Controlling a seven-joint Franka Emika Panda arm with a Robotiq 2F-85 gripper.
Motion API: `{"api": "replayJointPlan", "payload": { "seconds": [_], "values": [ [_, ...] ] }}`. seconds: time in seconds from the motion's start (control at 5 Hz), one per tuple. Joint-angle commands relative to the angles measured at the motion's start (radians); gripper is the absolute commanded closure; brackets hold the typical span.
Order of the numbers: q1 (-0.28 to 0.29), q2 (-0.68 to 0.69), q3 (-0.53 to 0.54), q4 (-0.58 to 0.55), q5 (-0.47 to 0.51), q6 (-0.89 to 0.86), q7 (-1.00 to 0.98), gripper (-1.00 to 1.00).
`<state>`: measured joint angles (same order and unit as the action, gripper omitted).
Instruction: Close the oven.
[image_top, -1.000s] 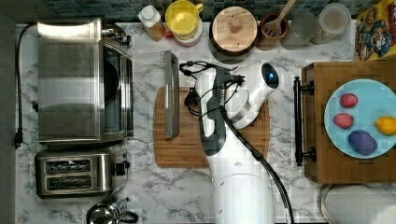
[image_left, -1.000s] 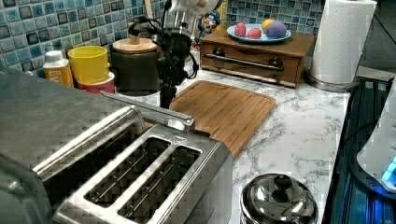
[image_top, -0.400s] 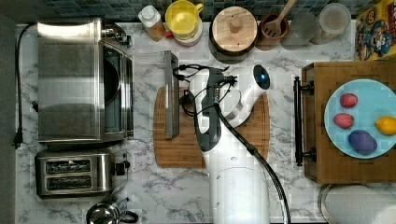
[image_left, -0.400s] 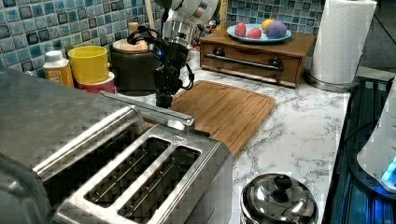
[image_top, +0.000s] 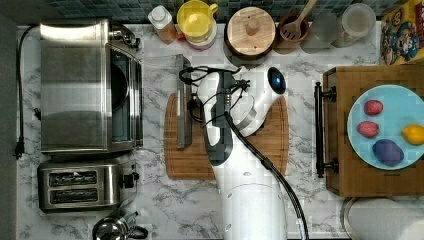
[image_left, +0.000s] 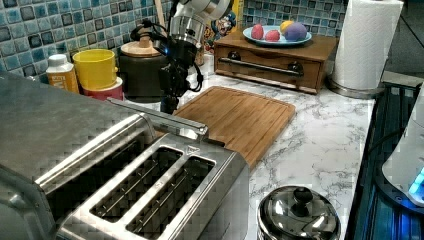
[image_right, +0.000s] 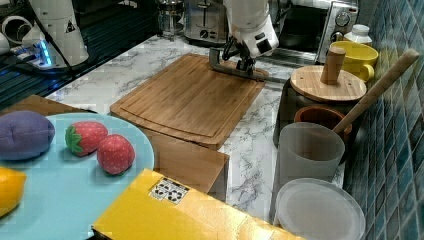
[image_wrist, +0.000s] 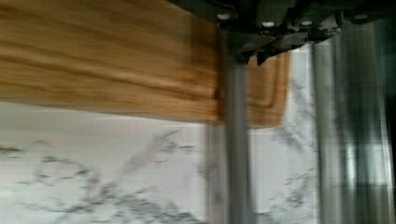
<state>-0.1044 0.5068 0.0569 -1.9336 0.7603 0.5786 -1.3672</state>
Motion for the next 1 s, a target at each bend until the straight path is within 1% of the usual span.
{"api": "replayJointPlan", "payload": {
  "seconds": [0.2,0.6,0.8,1.0],
  "values": [
    [0.095,0.039,0.046,0.229,-0.104,-0.095,0.122,1.00],
    [0.126,0.114,0.030,0.280,-0.140,-0.124,0.155,1.00],
    [0.092,0.083,0.054,0.263,-0.098,-0.131,0.140,1.00],
    [0.073,0.035,0.090,0.260,-0.065,-0.154,0.138,1.00]
  ]
}}
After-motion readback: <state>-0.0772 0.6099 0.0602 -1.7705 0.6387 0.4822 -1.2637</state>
